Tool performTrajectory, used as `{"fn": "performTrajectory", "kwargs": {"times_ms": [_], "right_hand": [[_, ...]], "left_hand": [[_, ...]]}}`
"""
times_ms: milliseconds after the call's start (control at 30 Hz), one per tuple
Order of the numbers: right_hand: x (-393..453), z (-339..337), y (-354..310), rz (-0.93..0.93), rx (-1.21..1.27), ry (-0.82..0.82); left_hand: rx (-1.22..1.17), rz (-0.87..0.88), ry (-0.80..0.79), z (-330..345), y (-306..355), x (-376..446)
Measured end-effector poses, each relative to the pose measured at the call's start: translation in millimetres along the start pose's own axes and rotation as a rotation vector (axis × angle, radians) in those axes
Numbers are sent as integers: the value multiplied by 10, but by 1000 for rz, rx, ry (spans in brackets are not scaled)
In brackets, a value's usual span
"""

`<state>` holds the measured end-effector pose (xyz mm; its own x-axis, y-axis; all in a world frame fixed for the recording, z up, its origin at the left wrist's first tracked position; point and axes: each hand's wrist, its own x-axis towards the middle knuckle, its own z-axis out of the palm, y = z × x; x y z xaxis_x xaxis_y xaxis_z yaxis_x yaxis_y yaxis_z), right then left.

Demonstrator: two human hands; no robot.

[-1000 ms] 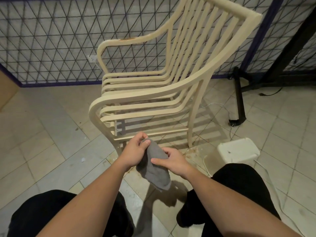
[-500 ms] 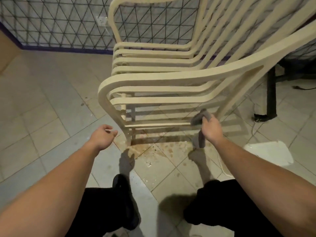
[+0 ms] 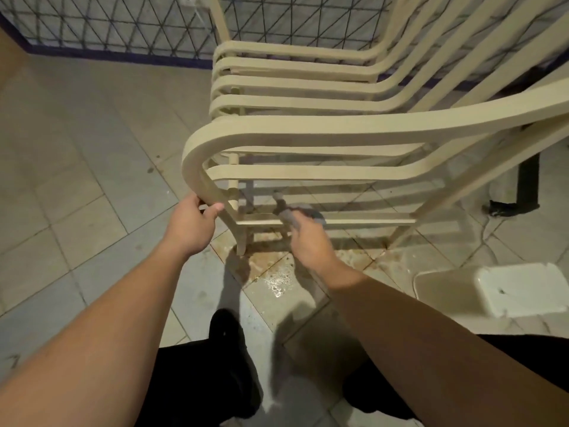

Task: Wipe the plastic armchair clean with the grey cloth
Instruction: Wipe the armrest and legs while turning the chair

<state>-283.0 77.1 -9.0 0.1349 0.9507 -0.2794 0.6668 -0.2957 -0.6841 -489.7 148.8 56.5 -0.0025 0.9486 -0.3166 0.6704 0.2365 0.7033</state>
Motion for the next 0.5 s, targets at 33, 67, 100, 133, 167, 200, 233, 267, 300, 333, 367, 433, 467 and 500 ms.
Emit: {"fn": "performTrajectory", "kwargs": {"times_ms": [33, 67, 100, 133, 167, 200, 233, 267, 300, 333, 367, 433, 467, 500], "right_hand": [[-74, -123, 13, 85, 165, 82], [-154, -251, 55, 181, 323, 182], [-223, -379, 136, 249, 419, 305], [-302, -513, 247, 322, 501, 445], [-379, -643, 400, 396, 545, 605], [-460, -759, 575, 491, 619, 737], [-539, -845, 775, 590, 661, 819], [-598, -909, 968, 704, 695, 832], [-653, -947, 1164, 809, 693, 789], [-686, -966, 1280, 884, 725, 742], [-666, -954, 1392, 920, 729, 699], [-501, -890, 1513, 893, 718, 609], [-398, -865, 1509, 878, 727, 557], [-294, -867, 1373, 867, 752, 536]], "left_hand": [[-1, 4, 1, 10, -8, -2], [-5, 3, 2, 21, -18, 2], [-15, 1, 2, 28, -37, 9], [-25, -1, 0, 34, -50, 14], [-35, 1, 0, 41, -66, 27], [-39, 1, -3, 44, -80, 35], [-42, 1, -7, 48, -91, 41], [-46, -2, -14, 48, -97, 47], [-53, -3, -21, 49, -101, 50], [-59, -9, -23, 49, -101, 50], [-67, -15, -22, 49, -103, 53], [-74, -23, -15, 46, -104, 53], [-71, -25, -13, 44, -97, 50], [-66, -29, -14, 39, -89, 48]]}}
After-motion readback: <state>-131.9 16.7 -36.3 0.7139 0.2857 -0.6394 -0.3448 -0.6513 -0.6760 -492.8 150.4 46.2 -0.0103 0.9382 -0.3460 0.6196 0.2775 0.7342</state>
